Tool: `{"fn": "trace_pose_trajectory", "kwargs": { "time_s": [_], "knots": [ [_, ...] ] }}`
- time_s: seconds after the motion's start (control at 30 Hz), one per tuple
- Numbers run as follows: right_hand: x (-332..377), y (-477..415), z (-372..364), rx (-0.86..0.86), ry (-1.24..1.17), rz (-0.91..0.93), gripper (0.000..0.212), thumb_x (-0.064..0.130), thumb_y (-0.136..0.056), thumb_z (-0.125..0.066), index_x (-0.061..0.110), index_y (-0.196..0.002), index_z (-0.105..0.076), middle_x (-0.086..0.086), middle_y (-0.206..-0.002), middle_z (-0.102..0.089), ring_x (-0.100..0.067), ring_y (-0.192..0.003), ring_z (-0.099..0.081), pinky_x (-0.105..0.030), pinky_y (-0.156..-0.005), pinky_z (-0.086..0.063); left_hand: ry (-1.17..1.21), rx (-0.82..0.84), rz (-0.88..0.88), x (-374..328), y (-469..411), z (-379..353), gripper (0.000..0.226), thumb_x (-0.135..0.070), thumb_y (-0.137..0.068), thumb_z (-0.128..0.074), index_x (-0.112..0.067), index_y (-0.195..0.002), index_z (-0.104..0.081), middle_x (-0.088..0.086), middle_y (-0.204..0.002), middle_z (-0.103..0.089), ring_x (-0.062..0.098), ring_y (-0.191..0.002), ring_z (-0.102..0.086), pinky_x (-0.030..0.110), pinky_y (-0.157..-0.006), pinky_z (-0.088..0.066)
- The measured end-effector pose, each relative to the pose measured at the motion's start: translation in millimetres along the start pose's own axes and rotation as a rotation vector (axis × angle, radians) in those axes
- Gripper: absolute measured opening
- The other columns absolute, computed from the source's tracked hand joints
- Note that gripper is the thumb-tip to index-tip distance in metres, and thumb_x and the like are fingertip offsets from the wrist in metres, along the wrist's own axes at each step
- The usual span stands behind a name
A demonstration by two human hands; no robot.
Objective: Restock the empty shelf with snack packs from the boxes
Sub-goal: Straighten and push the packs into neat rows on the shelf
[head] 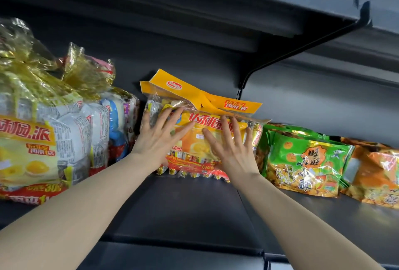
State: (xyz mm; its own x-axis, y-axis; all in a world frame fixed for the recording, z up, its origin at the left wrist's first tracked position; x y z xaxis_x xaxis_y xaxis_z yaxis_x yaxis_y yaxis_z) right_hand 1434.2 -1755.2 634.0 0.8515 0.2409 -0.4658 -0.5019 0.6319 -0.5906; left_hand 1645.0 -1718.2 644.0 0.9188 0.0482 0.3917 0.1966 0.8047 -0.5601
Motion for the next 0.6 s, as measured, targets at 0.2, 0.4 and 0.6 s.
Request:
{"fn": "trace_pose_trajectory", "kwargs": {
  "time_s": [0.2, 0.4, 0.6],
  "knots": [
    [2, 6, 9, 0.009, -0.008, 0.0, 0.12, 0.039, -0.075, -0.083, 0.037, -0.157, 0.005, -0.019, -0.164, 0.005, -0.045, -0.15, 0.002, -0.071, -0.112, -0.011, -0.004, -0.043, -0.032, 3, 7, 3, 0.152, -0.063, -0.056, -0.085, -0.033, -0.148, 0.032, 0.011, -0.161, 0.024, 0.035, -0.15, 0.003, 0.069, -0.111, -0.015],
    [5, -17, 38, -0.086, -0.078, 0.004, 0.136, 0.066, -0.053, -0.086, 0.032, -0.158, -0.005, -0.018, -0.16, -0.022, -0.044, -0.147, -0.019, -0.067, -0.113, -0.018, 0.003, -0.074, -0.053, 19, -5, 24, 0.153, -0.073, -0.05, -0.08, -0.03, -0.152, 0.025, 0.012, -0.163, -0.001, 0.036, -0.151, 0.003, 0.068, -0.115, -0.002],
    [21, -12, 34, -0.132, -0.069, 0.053, 0.127, 0.061, -0.057, -0.087, 0.033, -0.157, -0.014, -0.016, -0.143, -0.042, -0.039, -0.127, -0.043, -0.064, -0.108, -0.029, 0.041, -0.038, -0.049, 17, 12, 10, 0.161, -0.068, -0.042, -0.087, -0.031, -0.152, 0.026, 0.013, -0.152, -0.017, 0.036, -0.142, -0.022, 0.071, -0.11, -0.018]
  ]
}}
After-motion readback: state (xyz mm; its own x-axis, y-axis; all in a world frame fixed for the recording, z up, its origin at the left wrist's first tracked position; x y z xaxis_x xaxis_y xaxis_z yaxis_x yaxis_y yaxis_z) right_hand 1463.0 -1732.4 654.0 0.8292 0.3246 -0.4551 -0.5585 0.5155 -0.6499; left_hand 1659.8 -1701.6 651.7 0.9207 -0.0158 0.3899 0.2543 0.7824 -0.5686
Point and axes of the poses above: each hand's wrist, its own y-axis away from the middle knuckle, its own z-axis out of the back of the hand, x = y × z, the point moved 3 cm from there along -y, towards the middle knuckle
